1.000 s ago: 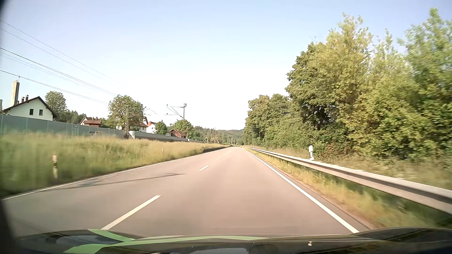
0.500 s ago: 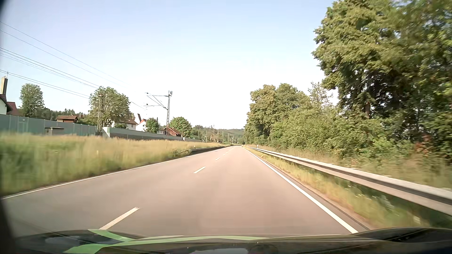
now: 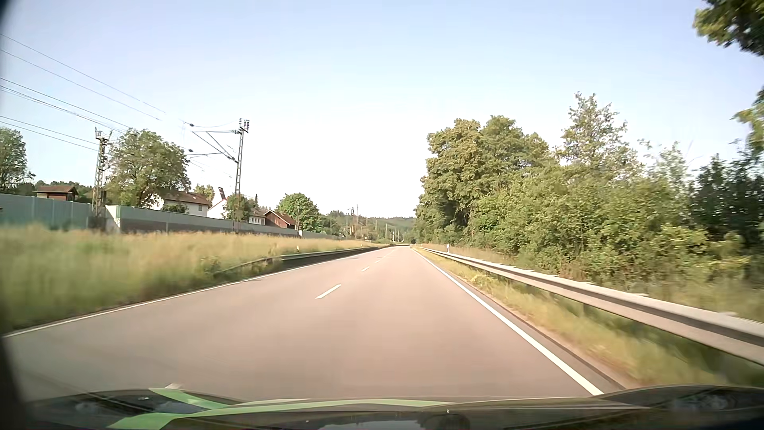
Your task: Follow the waypoints while adhering to traffic rules and regulations
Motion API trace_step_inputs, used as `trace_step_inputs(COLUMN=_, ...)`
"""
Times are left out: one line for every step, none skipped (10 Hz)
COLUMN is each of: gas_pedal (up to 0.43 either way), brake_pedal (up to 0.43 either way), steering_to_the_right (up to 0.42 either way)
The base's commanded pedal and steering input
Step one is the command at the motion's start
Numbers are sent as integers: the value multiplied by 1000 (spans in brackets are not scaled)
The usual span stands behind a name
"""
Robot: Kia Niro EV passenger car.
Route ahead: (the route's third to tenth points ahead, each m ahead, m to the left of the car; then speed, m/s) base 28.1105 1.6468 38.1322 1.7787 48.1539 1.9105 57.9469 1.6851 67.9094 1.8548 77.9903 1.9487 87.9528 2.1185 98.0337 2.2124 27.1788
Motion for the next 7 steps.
trace_step_inputs(gas_pedal=118, brake_pedal=0, steering_to_the_right=-2)
trace_step_inputs(gas_pedal=130, brake_pedal=0, steering_to_the_right=-2)
trace_step_inputs(gas_pedal=150, brake_pedal=0, steering_to_the_right=-2)
trace_step_inputs(gas_pedal=169, brake_pedal=0, steering_to_the_right=-2)
trace_step_inputs(gas_pedal=169, brake_pedal=0, steering_to_the_right=-3)
trace_step_inputs(gas_pedal=189, brake_pedal=0, steering_to_the_right=-2)
trace_step_inputs(gas_pedal=197, brake_pedal=0, steering_to_the_right=-3)
